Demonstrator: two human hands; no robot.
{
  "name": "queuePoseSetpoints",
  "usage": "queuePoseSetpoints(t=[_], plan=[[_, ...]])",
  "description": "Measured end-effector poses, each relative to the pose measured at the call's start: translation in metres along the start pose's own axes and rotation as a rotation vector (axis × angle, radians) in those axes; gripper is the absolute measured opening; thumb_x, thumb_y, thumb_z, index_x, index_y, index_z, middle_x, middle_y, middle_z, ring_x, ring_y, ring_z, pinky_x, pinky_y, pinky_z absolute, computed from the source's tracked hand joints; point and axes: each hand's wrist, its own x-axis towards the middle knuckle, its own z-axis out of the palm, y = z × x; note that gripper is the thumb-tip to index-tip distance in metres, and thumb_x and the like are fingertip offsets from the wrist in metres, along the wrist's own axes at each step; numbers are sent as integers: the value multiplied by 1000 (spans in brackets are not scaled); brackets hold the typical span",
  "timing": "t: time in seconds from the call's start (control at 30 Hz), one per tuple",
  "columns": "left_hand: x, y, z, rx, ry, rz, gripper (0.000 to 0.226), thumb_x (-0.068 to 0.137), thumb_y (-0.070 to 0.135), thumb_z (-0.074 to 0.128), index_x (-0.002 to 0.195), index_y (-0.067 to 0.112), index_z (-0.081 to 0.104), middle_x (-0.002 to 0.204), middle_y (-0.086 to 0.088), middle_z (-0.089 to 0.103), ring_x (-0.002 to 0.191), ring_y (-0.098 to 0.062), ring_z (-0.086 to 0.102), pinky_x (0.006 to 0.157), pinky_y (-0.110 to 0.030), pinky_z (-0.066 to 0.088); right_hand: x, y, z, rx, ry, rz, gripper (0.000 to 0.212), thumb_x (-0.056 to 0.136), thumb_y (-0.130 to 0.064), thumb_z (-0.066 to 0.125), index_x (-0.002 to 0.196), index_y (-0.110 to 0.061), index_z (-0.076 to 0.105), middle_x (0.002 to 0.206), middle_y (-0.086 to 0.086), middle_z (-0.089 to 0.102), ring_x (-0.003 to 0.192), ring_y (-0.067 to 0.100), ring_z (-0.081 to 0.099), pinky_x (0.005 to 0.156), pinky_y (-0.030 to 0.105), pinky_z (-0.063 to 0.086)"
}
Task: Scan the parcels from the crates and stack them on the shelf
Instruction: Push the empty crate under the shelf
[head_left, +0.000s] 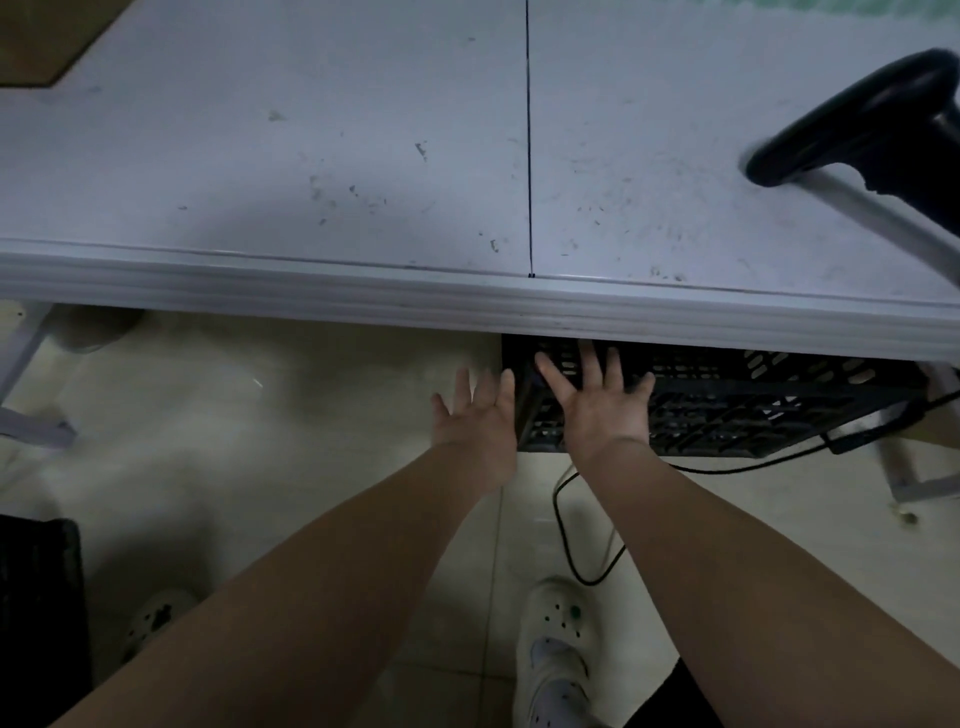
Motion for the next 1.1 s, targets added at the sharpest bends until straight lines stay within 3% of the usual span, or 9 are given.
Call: queuePoseSetpoints(t=[0.2,0.37,0.47,0.6,0.77,0.87,1.1], plan=[[-20,-25,9,-9,5,-62,86,95,25,48,152,13,-16,161,-8,2,147,-35,-12,117,-54,9,15,6,-16,1,-52,86,87,98,-25,47,147,-38,-25,161,17,1,146,40,3,109,67,17],[-49,-41,3,-21,15,-107,82,96,27,46,153,14,-12,160,-11,6,147,-36,-10,118,-55,9,19,12,-25,29,-144,190,79,99,-29,43,152,-31,-16,161,15,-3,146,42,1,108,68,21],[-74,-54,-3,-42,43,-163,79,97,28,46,153,16,-8,160,-12,9,148,-36,-7,118,-54,10,3,0,-30,56,-134,185,81,96,-29,46,154,-23,-11,161,13,4,144,42,10,107,64,28],[-120,-71,-10,-94,75,-255,75,98,27,46,154,19,-3,160,-12,10,148,-34,-6,118,-53,8,-34,-33,-51,44,-83,40,83,93,-26,50,154,-19,-6,153,15,26,136,41,30,101,56,39],[-193,-98,-22,-71,167,-345,69,99,29,45,154,21,5,159,-11,12,148,-35,-3,117,-53,12,-95,-76,-96,25,71,-193,83,89,-19,50,155,-20,-1,137,10,49,117,28,53,87,35,47],[-238,-116,-29,-61,228,-406,66,98,34,46,153,22,13,158,-10,15,148,-34,-1,117,-52,14,-140,-98,-120,52,145,-288,74,90,-16,48,154,-19,11,134,7,52,116,25,55,78,31,44],[-342,-156,-20,-92,298,-573,53,96,33,49,145,21,32,149,-9,28,144,-34,12,115,-50,20,-226,-149,-151,88,284,-507,40,91,-16,49,132,-18,47,130,5,57,119,25,56,82,31,44]])
